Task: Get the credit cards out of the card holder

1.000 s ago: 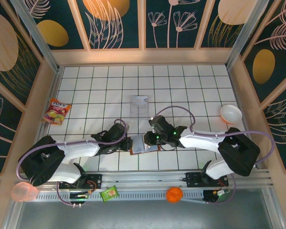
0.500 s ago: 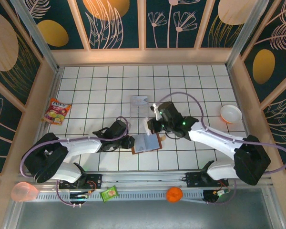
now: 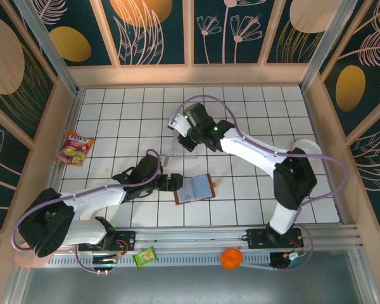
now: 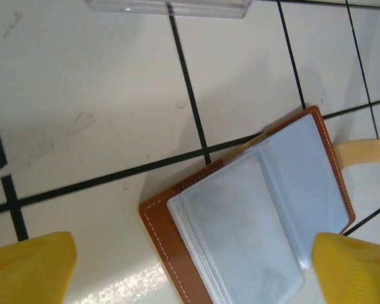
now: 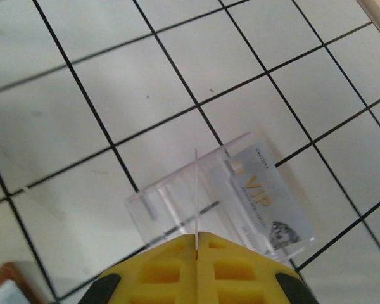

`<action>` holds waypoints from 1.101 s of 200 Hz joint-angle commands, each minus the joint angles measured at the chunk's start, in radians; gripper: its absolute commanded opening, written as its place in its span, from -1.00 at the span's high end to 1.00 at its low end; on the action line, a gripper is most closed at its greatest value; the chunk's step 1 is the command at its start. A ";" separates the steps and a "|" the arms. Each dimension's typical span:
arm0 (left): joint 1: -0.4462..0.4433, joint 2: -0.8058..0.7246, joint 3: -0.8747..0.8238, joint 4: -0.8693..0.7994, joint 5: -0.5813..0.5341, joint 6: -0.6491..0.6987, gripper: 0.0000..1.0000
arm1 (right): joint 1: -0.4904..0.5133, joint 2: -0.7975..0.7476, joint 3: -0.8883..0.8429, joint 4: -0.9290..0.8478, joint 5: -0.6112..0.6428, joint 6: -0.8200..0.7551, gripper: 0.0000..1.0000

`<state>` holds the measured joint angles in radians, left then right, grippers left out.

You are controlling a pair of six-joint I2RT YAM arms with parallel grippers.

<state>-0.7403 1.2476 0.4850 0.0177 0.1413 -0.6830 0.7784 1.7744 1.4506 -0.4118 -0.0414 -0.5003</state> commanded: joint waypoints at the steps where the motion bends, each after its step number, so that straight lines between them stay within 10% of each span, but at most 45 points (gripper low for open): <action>1: 0.006 -0.035 -0.024 -0.040 0.000 -0.025 -0.97 | -0.038 0.028 0.097 -0.077 0.006 -0.180 1.00; 220: 0.010 0.004 0.015 -0.144 0.014 -0.050 -0.98 | -0.139 0.374 0.391 -0.220 -0.140 -0.423 1.00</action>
<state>-0.7383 1.2465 0.4713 -0.0917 0.1566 -0.7197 0.6456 2.1277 1.7966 -0.6067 -0.1627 -0.9119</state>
